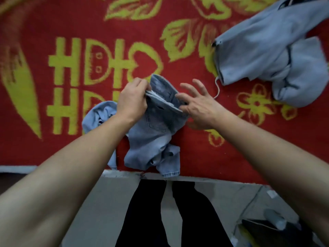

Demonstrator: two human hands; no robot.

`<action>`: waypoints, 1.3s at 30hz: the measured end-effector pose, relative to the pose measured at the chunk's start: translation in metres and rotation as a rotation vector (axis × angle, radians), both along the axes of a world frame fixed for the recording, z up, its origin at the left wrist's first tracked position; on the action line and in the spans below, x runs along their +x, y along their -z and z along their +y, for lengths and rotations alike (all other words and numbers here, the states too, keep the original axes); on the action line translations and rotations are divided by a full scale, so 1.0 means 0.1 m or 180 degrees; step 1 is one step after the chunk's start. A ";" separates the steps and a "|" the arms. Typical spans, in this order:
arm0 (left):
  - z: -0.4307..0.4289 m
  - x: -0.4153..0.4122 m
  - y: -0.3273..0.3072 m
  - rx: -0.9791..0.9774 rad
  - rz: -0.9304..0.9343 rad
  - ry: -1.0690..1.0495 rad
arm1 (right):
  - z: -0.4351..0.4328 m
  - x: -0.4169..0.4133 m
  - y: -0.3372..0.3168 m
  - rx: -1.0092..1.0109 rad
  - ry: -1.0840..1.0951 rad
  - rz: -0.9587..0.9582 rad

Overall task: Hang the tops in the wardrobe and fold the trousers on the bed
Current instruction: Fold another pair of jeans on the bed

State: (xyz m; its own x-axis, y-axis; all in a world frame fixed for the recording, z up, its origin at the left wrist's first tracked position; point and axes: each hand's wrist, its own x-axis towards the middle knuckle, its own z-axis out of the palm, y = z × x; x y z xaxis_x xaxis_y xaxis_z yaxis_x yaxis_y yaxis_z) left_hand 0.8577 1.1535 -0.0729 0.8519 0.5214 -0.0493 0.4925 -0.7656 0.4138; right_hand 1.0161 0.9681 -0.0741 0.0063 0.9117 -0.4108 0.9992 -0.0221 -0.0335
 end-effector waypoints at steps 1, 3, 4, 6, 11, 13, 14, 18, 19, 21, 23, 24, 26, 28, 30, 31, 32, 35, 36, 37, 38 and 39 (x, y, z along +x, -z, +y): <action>0.00 0.00 -0.20 0.0085 -0.0017 0.0061 | -0.02 0.00 -0.13 -0.0073 -0.0060 -0.0033; 0.04 0.02 -0.66 0.0192 -0.0073 -0.0029 | -0.02 0.04 -0.47 -0.0152 -0.0036 -0.0101; 0.10 0.04 -0.92 0.0245 -0.0146 -0.0169 | -0.02 0.08 -0.67 -0.0106 0.0071 -0.0178; 0.23 0.07 -1.49 0.0379 -0.0365 -0.0534 | 0.00 0.18 -1.11 0.0263 0.0502 -0.0247; 0.37 0.15 -3.10 0.0877 -0.1115 -0.0769 | 0.16 0.33 -2.24 0.1072 0.1315 -0.0326; 0.38 0.14 -3.71 0.0960 -0.1522 -0.0957 | 0.20 0.35 -2.63 0.1334 0.1512 -0.0206; 0.39 0.11 -3.99 0.1015 -0.1701 -0.1044 | 0.20 0.37 -2.82 0.1521 0.1682 0.0012; 0.32 -0.04 -4.85 0.1281 -0.2123 -0.1103 | 0.13 0.42 -3.46 0.2196 0.2371 0.0843; 0.30 -0.08 -5.00 0.1315 -0.2194 -0.1135 | 0.08 0.42 -3.58 0.2196 0.2439 0.0871; 0.27 -0.18 -5.22 0.1360 -0.2177 -0.1153 | -0.01 0.40 -3.79 0.2137 0.2546 0.0798; 0.26 -0.30 -5.34 0.1409 -0.1827 -0.1068 | -0.08 0.36 -3.96 0.2143 0.2650 0.0542; 0.28 -0.37 -5.37 0.1409 -0.1566 -0.1042 | -0.10 0.33 -4.04 0.2144 0.2723 0.0374; 0.36 -0.51 -5.36 0.1214 -0.1059 -0.1016 | -0.14 0.28 -4.22 0.2112 0.2856 0.0119; 0.46 -0.67 -5.29 0.0839 -0.0684 -0.0891 | -0.19 0.23 -4.39 0.2049 0.2941 -0.0046; 0.53 -0.87 -5.15 0.0636 -0.0428 -0.0674 | -0.23 0.10 -4.55 0.2055 0.2926 -0.0173; 0.56 -0.97 -5.06 0.0633 -0.0346 -0.0553 | -0.25 0.00 -4.61 0.2081 0.2892 -0.0232; 0.58 -1.08 -4.96 0.0639 -0.0299 -0.0448 | -0.27 -0.12 -4.65 0.2105 0.2847 -0.0308; 0.65 -1.43 -4.72 0.0557 -0.0338 -0.0177 | -0.32 -0.55 -4.71 0.2005 0.2562 -0.0673; 0.69 -1.52 -4.65 0.0543 -0.0336 -0.0116 | -0.33 -0.70 -4.71 0.1931 0.2423 -0.0774; 0.73 -1.62 -4.58 0.0546 -0.0279 -0.0065 | -0.35 -0.87 -4.70 0.1886 0.2293 -0.0787; 0.75 -1.68 -4.53 0.0556 -0.0161 -0.0014 | -0.37 -1.00 -4.68 0.1867 0.2167 -0.0732; 0.76 -1.77 -4.47 0.0563 -0.0005 0.0076 | -0.39 -1.18 -4.64 0.1843 0.2071 -0.0685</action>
